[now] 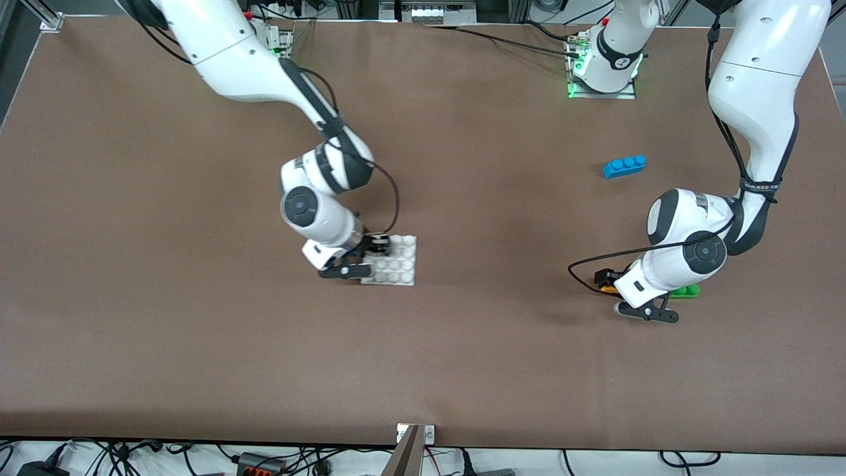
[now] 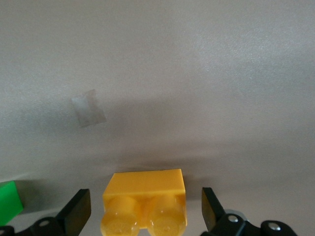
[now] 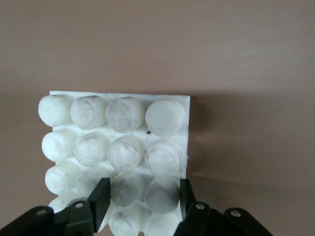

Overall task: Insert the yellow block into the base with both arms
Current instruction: 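Slide the base plate with the right gripper toward the table middle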

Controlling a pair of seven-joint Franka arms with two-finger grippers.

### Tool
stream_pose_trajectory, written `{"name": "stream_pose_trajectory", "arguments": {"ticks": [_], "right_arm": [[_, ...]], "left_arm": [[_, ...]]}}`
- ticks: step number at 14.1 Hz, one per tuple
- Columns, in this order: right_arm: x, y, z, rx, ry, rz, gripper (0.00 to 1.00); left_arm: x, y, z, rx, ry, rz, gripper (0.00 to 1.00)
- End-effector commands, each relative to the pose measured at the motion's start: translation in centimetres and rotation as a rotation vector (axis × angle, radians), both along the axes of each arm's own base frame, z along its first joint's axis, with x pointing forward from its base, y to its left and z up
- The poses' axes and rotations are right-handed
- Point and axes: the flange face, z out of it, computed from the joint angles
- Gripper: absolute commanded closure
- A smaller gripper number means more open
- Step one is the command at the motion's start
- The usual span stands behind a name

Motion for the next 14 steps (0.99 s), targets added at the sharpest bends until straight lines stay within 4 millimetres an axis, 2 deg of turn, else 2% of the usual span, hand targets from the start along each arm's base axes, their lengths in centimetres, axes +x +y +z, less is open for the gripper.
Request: {"name": "stream_pose_trajectory", "arguments": {"ticks": [1,4,6,7,8,9,10,12,13,14], "right_arm": [[-2.3,6.4,-4.7,0.017,0.032,-0.031,0.58],[-4.2,11.0,-4.4,0.042,0.016,-0.006,0.58],[-4.6,11.6,-4.1,0.042,0.014,-0.006,0.57],[-4.0,11.3,-3.4,0.046,0.009,-0.009,0.5],[-3.6,11.1,-2.6,0.051,0.002,-0.015,0.27],[-3.3,11.2,-1.6,0.054,-0.013,-0.01,0.14],[-2.9,11.2,0.5,0.064,-0.035,-0.008,0.04],[-2.1,10.3,5.6,0.053,-0.014,-0.002,0.0],[-1.0,8.6,9.2,0.033,-0.011,-0.002,0.0],[0.0,6.5,11.6,-0.005,-0.002,0.003,0.0]], "left_arm": [[-0.8,0.1,0.9,0.015,-0.012,-0.028,0.17],[-0.8,0.1,0.9,0.016,-0.01,-0.03,0.2],[-1.0,0.1,0.7,0.015,-0.004,-0.031,0.21],[-1.0,0.0,0.8,0.015,-0.006,-0.032,0.21],[-1.0,0.0,0.7,0.015,-0.004,-0.032,0.23],[-1.0,0.1,0.8,0.016,-0.006,-0.031,0.24],[-1.0,0.1,0.8,0.016,-0.006,-0.031,0.24],[-1.0,0.0,1.0,0.017,-0.007,-0.032,0.29],[-1.0,-0.1,1.0,0.016,-0.008,-0.033,0.33],[-0.9,-0.1,1.1,0.016,-0.009,-0.033,0.36]]}}
